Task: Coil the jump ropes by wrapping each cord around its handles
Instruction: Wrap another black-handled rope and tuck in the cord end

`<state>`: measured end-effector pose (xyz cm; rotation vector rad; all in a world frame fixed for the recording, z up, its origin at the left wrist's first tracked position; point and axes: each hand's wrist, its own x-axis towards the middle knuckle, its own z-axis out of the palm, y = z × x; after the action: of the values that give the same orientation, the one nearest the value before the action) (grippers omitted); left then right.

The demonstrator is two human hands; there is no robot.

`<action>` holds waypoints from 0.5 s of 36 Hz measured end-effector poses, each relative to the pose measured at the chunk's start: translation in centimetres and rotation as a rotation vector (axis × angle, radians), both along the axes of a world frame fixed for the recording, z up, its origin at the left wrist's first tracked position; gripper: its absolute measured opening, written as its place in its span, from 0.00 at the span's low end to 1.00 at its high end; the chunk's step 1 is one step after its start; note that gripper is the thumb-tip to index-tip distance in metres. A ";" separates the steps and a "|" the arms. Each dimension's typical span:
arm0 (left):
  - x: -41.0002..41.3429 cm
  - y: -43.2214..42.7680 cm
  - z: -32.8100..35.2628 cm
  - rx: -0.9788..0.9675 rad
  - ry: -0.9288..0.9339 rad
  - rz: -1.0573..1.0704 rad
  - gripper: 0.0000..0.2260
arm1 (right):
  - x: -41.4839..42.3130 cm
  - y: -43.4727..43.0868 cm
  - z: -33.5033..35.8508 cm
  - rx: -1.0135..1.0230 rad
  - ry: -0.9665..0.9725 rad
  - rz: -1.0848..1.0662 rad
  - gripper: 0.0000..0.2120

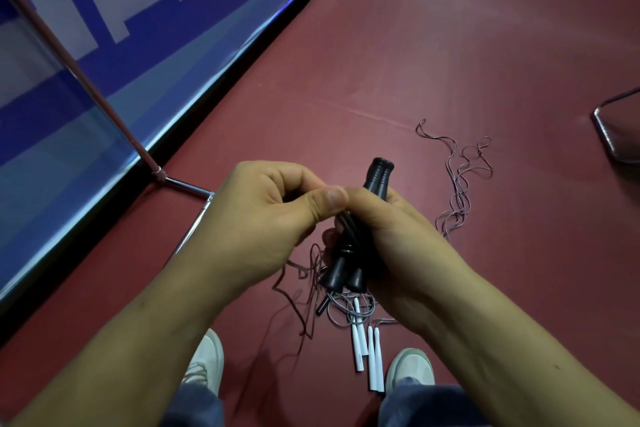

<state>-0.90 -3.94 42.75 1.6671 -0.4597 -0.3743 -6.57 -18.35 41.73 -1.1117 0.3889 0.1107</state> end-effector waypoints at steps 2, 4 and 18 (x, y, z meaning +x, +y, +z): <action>0.0 0.1 -0.2 0.003 0.028 0.001 0.15 | 0.0 0.0 -0.1 0.001 0.001 0.001 0.06; 0.1 0.0 -0.2 0.010 0.039 0.009 0.15 | 0.1 0.1 -0.1 0.010 0.002 0.001 0.06; 0.1 0.3 -0.3 -0.018 0.044 0.001 0.12 | 0.2 -0.1 0.0 0.092 0.078 -0.058 0.06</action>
<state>-0.85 -3.69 42.49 1.6381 -0.4280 -0.4041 -6.39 -18.46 41.77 -1.0069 0.4814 0.1199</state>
